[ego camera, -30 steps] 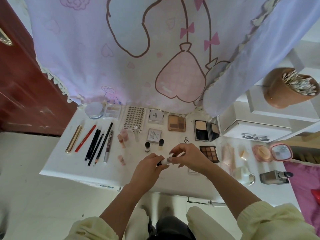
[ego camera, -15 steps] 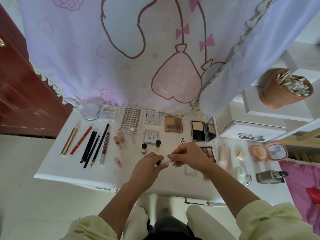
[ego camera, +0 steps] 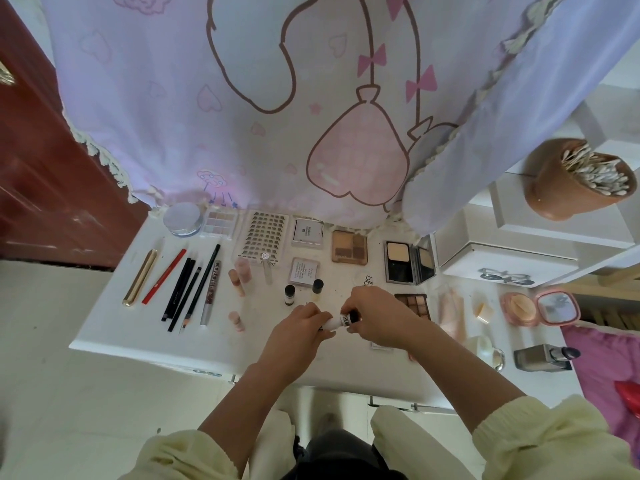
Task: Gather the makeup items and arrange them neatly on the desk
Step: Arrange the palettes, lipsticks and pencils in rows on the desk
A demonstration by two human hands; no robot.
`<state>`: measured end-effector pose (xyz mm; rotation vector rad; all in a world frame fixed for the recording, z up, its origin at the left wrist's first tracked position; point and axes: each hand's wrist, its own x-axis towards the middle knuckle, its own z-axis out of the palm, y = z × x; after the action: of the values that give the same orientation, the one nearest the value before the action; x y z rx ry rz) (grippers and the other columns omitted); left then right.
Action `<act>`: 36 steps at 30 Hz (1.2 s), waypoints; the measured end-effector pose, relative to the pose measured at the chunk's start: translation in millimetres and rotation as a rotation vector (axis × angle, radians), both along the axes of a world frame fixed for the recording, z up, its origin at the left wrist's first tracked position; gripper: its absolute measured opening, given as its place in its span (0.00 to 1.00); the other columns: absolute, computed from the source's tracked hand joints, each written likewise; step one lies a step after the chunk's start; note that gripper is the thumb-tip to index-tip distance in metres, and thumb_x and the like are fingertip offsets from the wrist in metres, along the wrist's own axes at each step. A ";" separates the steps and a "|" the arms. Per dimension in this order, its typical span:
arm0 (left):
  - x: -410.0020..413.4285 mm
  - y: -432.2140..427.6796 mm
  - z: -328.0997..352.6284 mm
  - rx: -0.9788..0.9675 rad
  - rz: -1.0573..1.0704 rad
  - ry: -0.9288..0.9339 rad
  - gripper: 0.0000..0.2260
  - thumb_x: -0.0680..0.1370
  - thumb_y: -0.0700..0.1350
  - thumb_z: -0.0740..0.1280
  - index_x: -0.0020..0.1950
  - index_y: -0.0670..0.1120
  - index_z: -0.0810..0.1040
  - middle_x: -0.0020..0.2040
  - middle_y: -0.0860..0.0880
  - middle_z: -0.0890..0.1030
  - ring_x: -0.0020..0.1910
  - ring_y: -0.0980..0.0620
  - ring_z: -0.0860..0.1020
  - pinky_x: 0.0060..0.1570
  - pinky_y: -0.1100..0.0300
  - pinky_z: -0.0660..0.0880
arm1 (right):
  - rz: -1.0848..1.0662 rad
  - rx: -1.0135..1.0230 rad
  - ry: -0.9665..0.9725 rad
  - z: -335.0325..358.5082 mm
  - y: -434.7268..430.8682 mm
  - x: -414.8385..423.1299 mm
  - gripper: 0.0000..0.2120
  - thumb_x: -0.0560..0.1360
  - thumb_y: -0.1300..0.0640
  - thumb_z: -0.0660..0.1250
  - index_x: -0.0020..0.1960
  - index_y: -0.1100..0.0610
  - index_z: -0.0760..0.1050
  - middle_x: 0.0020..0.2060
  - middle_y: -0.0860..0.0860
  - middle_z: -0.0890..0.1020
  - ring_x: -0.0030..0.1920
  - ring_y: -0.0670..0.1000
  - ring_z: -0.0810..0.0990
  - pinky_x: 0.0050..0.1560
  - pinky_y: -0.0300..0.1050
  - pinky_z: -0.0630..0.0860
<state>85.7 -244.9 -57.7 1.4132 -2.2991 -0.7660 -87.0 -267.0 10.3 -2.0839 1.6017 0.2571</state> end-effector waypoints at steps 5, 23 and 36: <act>4.6 -0.6 -7.2 -0.092 0.040 -0.024 0.09 0.77 0.48 0.69 0.54 0.47 0.81 0.46 0.50 0.77 0.47 0.49 0.76 0.39 0.56 0.74 | 0.064 -0.097 0.094 1.9 3.2 3.5 0.08 0.76 0.60 0.66 0.53 0.56 0.79 0.49 0.51 0.74 0.51 0.52 0.73 0.45 0.45 0.73; 3.8 1.7 -16.7 0.198 0.315 0.148 0.07 0.77 0.51 0.69 0.49 0.48 0.81 0.42 0.52 0.80 0.44 0.53 0.74 0.46 0.60 0.72 | -0.598 -0.043 -0.423 -39.4 24.9 -31.6 0.09 0.68 0.57 0.77 0.47 0.54 0.82 0.42 0.47 0.83 0.42 0.43 0.81 0.44 0.35 0.73; -20.2 14.4 -23.1 0.364 0.268 0.117 0.08 0.74 0.48 0.71 0.52 0.49 0.83 0.48 0.52 0.84 0.45 0.56 0.77 0.46 0.70 0.67 | -0.758 -0.042 -0.552 -83.4 70.1 -10.8 0.07 0.70 0.56 0.76 0.44 0.47 0.80 0.37 0.40 0.81 0.38 0.39 0.78 0.42 0.28 0.70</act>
<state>65.5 -230.6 -80.8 1.7320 -1.8955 -1.1858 -97.8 -196.9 -73.1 -1.2603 1.8734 -0.5612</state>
